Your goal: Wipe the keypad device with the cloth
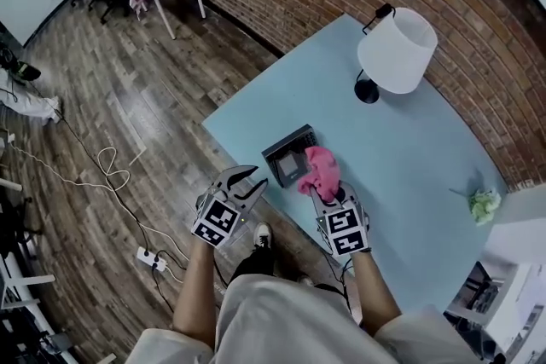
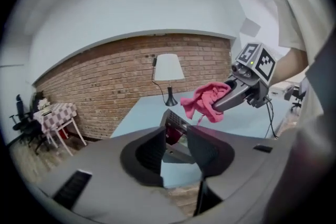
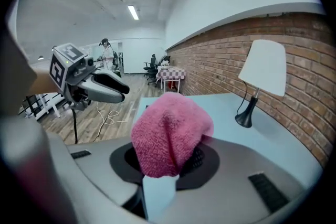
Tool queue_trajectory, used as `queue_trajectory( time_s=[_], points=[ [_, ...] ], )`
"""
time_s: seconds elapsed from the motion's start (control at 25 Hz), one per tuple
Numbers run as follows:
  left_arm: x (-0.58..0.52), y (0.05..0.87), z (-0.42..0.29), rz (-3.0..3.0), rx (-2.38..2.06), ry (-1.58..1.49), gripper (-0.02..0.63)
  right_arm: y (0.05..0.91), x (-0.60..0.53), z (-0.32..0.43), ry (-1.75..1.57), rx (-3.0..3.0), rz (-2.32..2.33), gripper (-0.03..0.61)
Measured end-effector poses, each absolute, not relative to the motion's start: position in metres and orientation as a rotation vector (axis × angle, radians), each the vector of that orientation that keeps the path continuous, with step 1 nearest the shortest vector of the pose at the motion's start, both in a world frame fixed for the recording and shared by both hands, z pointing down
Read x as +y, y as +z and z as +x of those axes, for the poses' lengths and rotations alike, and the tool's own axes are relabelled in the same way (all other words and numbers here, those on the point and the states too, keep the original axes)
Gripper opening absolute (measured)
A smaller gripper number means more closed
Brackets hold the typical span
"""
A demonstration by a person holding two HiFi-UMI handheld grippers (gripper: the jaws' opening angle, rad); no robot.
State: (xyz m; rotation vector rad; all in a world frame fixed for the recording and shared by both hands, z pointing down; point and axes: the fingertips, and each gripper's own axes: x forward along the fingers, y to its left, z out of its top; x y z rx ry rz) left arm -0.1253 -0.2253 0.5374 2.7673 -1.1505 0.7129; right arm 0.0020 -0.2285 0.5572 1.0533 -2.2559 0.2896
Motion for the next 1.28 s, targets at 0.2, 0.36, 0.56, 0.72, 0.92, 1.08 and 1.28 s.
queue_trajectory(
  time_s=[0.2, 0.36, 0.56, 0.72, 0.92, 1.08, 1.28],
  points=[
    [-0.214, 0.508, -0.122, 2.689, -1.338, 0.526, 0.139, 0.515, -0.223, 0.024, 0.221, -2.327, 1.104, 0.110],
    [-0.199, 0.487, -0.117, 2.650, -1.469, 0.498, 0.072, 0.480, -0.213, 0.035, 0.165, -2.394, 1.126, 0.109],
    [-0.163, 0.457, -0.107, 2.597, -1.581, 0.416, 0.011, 0.447, -0.184, 0.052, 0.103, -2.456, 1.125, 0.110],
    [-0.129, 0.437, -0.097, 2.572, -1.675, 0.391, 0.011, 0.429, -0.161, 0.070, 0.088, -2.482, 1.137, 0.109],
    [-0.085, 0.415, -0.084, 2.548, -1.809, 0.431, 0.011, 0.411, -0.129, 0.082, 0.038, -2.535, 1.093, 0.109],
    [-0.047, 0.398, -0.063, 2.564, -1.868, 0.485, 0.011, 0.394, -0.098, 0.093, 0.010, -2.582, 1.063, 0.109],
    [-0.007, 0.388, -0.045, 2.484, -1.938, 0.439, 0.011, 0.370, -0.061, 0.106, -0.040, -2.632, 1.028, 0.109]
  ],
)
